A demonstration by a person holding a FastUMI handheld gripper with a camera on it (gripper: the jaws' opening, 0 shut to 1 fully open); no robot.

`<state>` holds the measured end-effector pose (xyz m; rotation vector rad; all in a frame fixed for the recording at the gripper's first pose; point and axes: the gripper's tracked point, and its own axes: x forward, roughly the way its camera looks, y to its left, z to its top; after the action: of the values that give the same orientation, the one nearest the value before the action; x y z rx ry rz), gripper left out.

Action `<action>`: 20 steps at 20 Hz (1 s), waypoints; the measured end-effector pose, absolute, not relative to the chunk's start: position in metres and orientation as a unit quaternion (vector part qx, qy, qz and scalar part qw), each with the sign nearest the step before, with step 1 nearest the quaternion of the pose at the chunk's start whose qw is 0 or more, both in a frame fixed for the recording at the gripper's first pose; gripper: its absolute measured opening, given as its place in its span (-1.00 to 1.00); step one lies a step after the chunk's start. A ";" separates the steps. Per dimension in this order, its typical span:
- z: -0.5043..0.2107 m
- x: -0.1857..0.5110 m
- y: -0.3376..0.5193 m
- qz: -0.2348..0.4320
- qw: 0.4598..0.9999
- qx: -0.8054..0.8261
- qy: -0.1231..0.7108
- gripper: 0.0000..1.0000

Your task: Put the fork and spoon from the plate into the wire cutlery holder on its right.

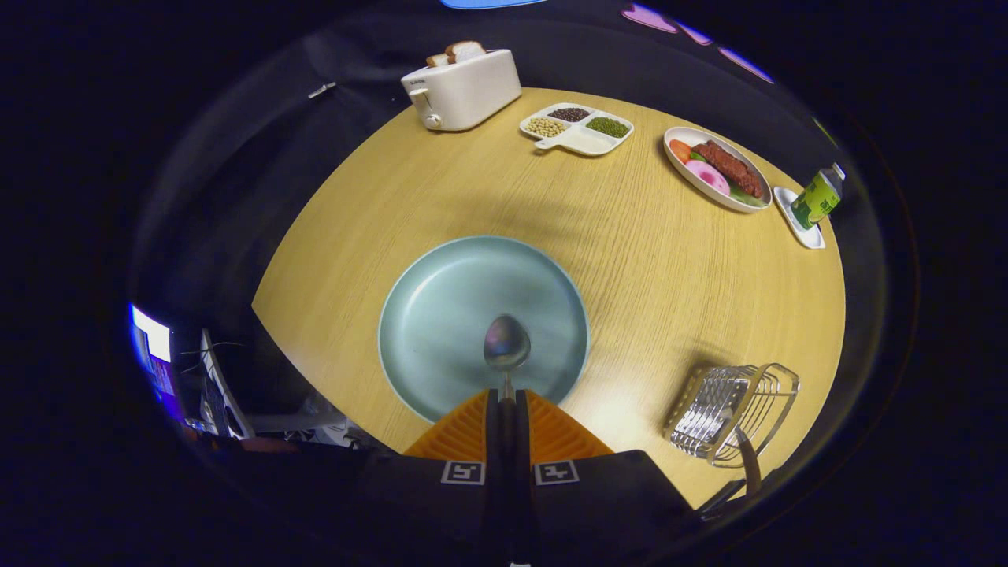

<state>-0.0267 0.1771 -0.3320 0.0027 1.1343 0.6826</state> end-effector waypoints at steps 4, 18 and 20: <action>-0.288 -0.018 0.149 0.334 0.796 -0.007 0.504 -0.84; -0.289 -0.004 -0.044 0.268 0.741 -0.101 0.607 -0.84; -0.305 -0.003 -0.048 0.270 0.720 -0.114 0.630 -0.84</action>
<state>-0.0029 -0.0477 -0.3055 -0.2528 1.3921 0.5961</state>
